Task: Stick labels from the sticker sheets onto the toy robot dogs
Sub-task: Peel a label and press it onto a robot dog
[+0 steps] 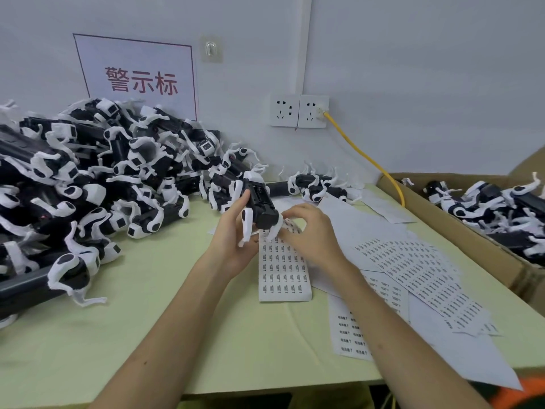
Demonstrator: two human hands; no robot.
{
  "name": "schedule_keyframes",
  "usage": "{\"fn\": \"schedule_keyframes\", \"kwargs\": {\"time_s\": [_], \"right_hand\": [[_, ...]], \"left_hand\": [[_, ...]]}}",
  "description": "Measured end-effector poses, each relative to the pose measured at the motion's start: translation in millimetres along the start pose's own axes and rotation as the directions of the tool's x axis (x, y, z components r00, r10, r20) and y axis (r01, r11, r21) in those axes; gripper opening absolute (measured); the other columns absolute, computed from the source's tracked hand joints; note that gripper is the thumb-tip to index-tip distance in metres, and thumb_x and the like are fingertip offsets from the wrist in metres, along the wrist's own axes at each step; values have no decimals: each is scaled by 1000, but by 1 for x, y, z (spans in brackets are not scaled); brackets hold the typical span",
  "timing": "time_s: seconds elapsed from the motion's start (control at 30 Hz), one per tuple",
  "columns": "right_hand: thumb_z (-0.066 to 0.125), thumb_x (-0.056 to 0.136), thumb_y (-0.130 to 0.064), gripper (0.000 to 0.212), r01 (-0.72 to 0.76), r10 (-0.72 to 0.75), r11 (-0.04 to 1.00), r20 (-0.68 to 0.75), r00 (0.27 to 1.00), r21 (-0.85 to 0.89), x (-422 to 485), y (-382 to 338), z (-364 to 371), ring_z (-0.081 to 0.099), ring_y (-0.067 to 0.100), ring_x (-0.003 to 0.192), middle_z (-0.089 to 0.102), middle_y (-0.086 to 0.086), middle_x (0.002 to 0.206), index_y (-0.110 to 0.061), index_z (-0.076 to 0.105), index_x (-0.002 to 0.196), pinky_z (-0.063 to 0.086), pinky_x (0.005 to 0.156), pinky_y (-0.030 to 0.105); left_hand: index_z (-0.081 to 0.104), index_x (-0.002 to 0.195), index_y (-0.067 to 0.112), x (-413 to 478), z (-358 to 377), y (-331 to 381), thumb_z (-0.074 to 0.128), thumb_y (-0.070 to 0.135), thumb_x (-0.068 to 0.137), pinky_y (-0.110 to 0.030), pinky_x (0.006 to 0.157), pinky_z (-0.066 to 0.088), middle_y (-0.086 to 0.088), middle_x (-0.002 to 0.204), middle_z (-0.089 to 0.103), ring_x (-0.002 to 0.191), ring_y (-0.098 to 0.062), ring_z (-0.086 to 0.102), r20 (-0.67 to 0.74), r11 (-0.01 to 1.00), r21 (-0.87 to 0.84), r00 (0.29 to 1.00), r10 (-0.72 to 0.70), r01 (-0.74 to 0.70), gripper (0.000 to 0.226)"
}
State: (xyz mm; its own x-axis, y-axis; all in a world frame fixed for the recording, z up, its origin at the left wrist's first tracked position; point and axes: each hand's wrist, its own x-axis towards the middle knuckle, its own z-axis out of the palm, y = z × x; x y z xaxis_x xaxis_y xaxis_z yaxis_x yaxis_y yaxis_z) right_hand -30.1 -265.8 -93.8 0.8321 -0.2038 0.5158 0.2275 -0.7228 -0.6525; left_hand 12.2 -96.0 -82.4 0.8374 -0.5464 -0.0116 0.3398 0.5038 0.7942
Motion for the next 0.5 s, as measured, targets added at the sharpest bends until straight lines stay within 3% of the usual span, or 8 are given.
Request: {"fn": "schedule_keyframes", "kwargs": {"time_s": [0.13, 0.27, 0.4, 0.5], "right_hand": [[86, 79, -33, 14, -56, 57, 998, -13, 998, 26, 0, 3, -2, 61, -6, 79, 72, -12, 86, -30, 73, 83, 41, 66, 9], [86, 80, -26, 18, -50, 51, 996, -13, 999, 74, -1, 2, -1, 64, -4, 66, 71, -13, 71, -31, 71, 71, 44, 59, 8], [85, 82, -25, 10, -52, 51, 996, 2, 999, 67, -1, 0, -3, 65, -6, 67, 70, -19, 69, -27, 77, 75, 44, 57, 7], [81, 82, -21, 2, -80, 81, 995, -4, 997, 58, -1, 1, -2, 67, -1, 68, 73, -15, 71, -19, 82, 82, 51, 59, 15]], "left_hand": [[82, 96, 10, -4, 0, 1, 63, 50, 97, -31, 75, 60, -10, 103, 77, 89, -24, 75, 96, 996, 81, 995, -42, 34, 44], [83, 97, 14, -4, -1, 3, 64, 51, 95, -33, 90, 60, -9, 108, 78, 99, -24, 74, 106, 993, 117, 993, -44, 31, 42], [83, 99, 13, -5, 0, 2, 64, 50, 96, -33, 83, 61, -13, 111, 77, 100, -25, 75, 100, 985, 167, 993, -63, 45, 42], [78, 114, 10, -5, 3, 1, 70, 49, 92, -41, 106, 54, -23, 131, 67, 116, -33, 69, 36, 974, 222, 998, -47, 38, 45]]}}
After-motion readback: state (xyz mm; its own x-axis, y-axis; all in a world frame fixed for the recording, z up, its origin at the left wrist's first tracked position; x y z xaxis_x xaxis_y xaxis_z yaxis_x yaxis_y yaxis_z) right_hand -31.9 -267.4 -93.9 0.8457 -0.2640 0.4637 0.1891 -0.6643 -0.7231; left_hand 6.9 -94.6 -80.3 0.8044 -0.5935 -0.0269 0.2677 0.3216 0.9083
